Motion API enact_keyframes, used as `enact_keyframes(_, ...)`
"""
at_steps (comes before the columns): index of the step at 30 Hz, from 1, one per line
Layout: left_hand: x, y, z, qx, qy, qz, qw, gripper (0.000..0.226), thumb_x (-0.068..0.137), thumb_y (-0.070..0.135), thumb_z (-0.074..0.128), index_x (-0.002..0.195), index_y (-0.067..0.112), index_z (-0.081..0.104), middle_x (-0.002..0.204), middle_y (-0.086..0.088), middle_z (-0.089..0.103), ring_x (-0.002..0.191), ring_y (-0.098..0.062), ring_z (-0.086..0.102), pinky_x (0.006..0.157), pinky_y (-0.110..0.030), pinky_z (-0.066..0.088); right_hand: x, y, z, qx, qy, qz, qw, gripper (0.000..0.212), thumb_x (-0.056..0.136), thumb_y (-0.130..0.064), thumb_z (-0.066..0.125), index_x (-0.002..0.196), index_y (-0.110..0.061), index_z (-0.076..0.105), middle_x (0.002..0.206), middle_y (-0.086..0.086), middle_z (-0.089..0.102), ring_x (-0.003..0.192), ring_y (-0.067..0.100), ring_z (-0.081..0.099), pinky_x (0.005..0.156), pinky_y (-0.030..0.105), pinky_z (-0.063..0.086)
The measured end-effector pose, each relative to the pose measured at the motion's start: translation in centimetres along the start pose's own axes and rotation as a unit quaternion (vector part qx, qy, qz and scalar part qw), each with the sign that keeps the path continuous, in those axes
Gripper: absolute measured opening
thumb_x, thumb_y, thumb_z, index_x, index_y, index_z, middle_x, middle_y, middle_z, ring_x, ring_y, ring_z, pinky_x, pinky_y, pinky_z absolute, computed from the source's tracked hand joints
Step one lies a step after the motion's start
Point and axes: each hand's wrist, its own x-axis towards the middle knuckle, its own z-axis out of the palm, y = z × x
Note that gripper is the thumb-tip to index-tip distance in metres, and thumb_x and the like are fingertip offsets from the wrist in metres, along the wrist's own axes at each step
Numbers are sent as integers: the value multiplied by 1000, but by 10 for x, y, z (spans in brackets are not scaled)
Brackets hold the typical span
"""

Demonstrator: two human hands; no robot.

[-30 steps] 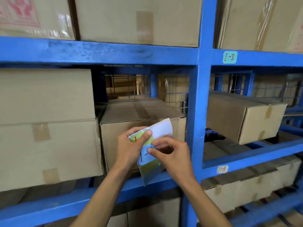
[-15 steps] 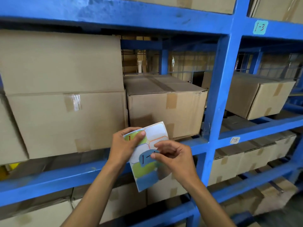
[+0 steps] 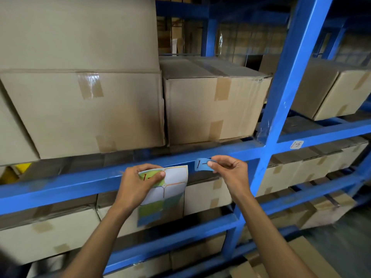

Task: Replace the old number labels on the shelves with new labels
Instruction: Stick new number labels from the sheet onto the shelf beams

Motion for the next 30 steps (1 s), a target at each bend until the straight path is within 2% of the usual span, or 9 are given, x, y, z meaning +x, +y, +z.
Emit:
enact_keyframes(6,-12,-15,-10,15,5,-19,1000,5,79,29,81,77,33,79,77,19,76,71,-2,70,61,-17,49,10,24,13,-38,-36,-14,999,16,72,-12,86,79,-24,79,79,-2,78,76,7,73,70,16,56)
enact_keyframes(10,-13,-18,-9,7,6,-36,999,3,79,30,81,79,32,79,77,15,77,71,-5,70,62,-22,51,13,38,21,-45,-29,-31,998,18,72,-14,86,79,-29,79,80,-3,77,77,8,73,72,16,56)
enact_keyframes(13,-11,-17,-6,4,9,-44,999,2,78,32,81,80,32,79,76,14,76,73,-9,70,62,-22,51,14,47,24,-38,-18,-47,998,17,73,-12,85,79,-26,78,81,-2,77,78,10,73,73,18,57)
enact_keyframes(17,-6,-16,-2,6,3,-39,999,2,79,33,80,80,33,79,77,19,75,74,-4,69,59,-16,48,15,56,28,-31,8,-51,998,15,73,-7,84,81,-17,77,78,-3,76,75,10,72,72,18,57)
enact_keyframes(20,-3,-16,2,-1,-4,-42,999,5,79,35,80,82,37,78,79,21,75,75,-3,69,60,-18,50,16,59,31,-31,18,-56,998,13,72,-5,84,81,-12,77,75,-3,76,73,9,71,71,19,57)
enact_keyframes(25,1,-19,8,-2,-6,-49,999,5,78,36,80,83,35,79,82,13,76,80,-11,70,64,-26,54,16,61,32,-27,31,-70,997,14,72,-3,84,80,-13,77,74,-3,76,73,9,71,71,18,56)
enact_keyframes(30,3,-19,9,0,-7,-53,999,4,78,37,80,81,36,79,85,12,76,81,-11,69,62,-24,52,16,64,34,-35,40,-77,996,14,73,-6,84,82,-14,77,76,-4,76,74,9,71,71,19,57)
